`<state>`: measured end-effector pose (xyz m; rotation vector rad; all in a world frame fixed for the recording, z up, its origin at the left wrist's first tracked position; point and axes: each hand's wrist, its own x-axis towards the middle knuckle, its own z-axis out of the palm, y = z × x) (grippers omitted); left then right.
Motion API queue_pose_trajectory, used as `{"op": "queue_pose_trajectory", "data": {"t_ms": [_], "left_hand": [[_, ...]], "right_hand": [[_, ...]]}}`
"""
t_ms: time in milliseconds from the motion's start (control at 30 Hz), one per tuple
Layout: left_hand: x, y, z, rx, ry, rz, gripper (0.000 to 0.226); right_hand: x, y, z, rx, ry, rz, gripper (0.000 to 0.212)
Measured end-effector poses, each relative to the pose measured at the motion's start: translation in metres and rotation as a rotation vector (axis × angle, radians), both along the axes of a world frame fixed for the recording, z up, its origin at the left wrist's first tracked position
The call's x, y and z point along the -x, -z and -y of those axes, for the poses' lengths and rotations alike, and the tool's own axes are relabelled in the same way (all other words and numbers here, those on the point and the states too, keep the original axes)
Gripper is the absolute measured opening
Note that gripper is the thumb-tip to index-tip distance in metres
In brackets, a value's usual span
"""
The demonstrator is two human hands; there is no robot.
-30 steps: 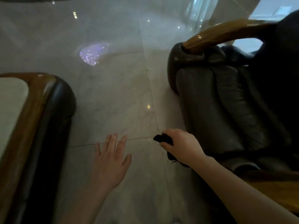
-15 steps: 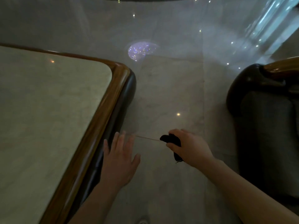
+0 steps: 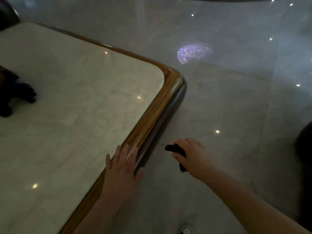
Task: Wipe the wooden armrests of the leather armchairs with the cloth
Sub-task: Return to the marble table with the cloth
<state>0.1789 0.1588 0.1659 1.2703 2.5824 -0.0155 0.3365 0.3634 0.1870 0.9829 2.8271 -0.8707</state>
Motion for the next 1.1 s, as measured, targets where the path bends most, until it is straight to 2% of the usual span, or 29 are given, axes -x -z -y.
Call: {"op": "queue_pose_trajectory", "data": {"t_ms": [333, 533, 767, 867, 1100], "left_hand": [[0.078, 0.044, 0.040, 0.064, -0.195, 0.018, 0.081], [0.162, 0.111, 0.046, 0.131, -0.307, 0.058, 0.069], [0.232, 0.168, 0.018, 0.173, -0.304, -0.037, 0.079], [0.249, 0.187, 0.017, 0.164, -0.336, -0.026, 0.082], [0.257, 0.210, 0.028, 0.128, -0.265, -0.017, 0.082]], "right_hand": [[0.116, 0.050, 0.011, 0.101, -0.214, -0.068, 0.042], [0.210, 0.089, 0.021, 0.079, -0.235, -0.042, 0.042], [0.304, 0.134, 0.035, 0.004, -0.197, -0.086, 0.041], [0.323, 0.152, 0.038, -0.043, -0.200, -0.116, 0.040], [0.348, 0.179, 0.047, -0.074, -0.180, -0.146, 0.040]]}}
